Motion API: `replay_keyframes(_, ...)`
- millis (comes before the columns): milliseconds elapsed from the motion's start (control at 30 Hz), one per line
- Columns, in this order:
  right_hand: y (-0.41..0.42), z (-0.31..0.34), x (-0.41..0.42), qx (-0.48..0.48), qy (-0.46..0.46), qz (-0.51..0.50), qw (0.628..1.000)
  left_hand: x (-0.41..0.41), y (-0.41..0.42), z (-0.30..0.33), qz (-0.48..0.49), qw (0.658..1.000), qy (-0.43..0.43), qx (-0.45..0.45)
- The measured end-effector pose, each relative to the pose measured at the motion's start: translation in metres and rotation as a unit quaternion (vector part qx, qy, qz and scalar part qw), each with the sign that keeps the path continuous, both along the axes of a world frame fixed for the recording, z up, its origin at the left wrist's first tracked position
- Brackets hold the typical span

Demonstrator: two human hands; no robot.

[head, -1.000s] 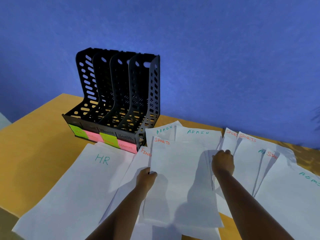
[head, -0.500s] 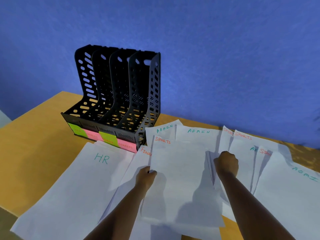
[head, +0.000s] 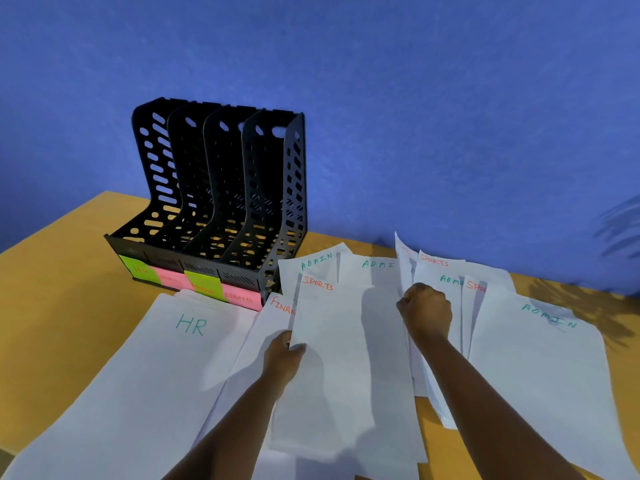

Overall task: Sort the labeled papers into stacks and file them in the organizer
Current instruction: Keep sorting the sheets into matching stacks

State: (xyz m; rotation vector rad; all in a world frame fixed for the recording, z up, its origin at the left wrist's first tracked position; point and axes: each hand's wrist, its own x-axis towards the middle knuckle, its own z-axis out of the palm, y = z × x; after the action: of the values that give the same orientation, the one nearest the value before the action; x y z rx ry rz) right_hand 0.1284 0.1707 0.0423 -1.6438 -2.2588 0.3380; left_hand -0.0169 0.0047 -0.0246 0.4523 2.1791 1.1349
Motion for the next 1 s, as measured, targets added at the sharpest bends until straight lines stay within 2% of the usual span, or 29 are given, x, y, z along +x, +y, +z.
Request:
replay_keyframes(100, -0.006, 0.007, -0.003, -0.072, 0.103, 0.017, 0.992, 0.001, 0.001, 0.001, 0.000, 0.998, -0.028, 0.047)
replay_keyframes(200, -0.020, 0.006, -0.010, -0.238, 0.187, 0.073, 0.950, 0.002, 0.004, 0.001, -0.034, 0.995, -0.023, 0.087)
replay_keyframes(267, -0.033, -0.001, -0.013, -0.317, 0.175, 0.093, 0.928, 0.003, 0.007, -0.002, -0.052, 0.996, 0.005, 0.078)
replay_keyframes(300, -0.037, -0.006, -0.013, -0.323, 0.149, 0.092, 0.930, 0.004, 0.009, -0.003, -0.056, 0.996, 0.017, 0.065)
replay_keyframes(367, -0.041, -0.011, -0.012, -0.295, 0.112, 0.093, 0.944, 0.005, 0.011, -0.003, -0.043, 0.998, 0.013, 0.044)
replay_keyframes(467, -0.036, -0.008, -0.007, -0.257, 0.136, 0.081, 0.953, 0.006, 0.013, -0.004, -0.031, 0.998, 0.010, 0.046)
replay_keyframes(633, -0.012, 0.048, 0.004, -0.261, 0.319, 0.034, 0.911, 0.007, 0.016, -0.005, -0.037, 0.998, 0.017, 0.038)
replay_keyframes(700, 0.005, 0.080, 0.013, -0.231, 0.356, 0.031, 0.905, 0.007, 0.017, -0.007, -0.032, 0.999, 0.015, 0.036)
replay_keyframes(867, 0.029, 0.152, 0.045, -0.060, 0.325, 0.021, 0.944, 0.005, 0.017, -0.010, -0.025, 0.999, 0.013, 0.042)
replay_keyframes(1000, 0.028, 0.193, 0.059, 0.127, 0.221, 0.029, 0.967, 0.004, 0.017, -0.012, -0.026, 0.999, 0.021, 0.043)
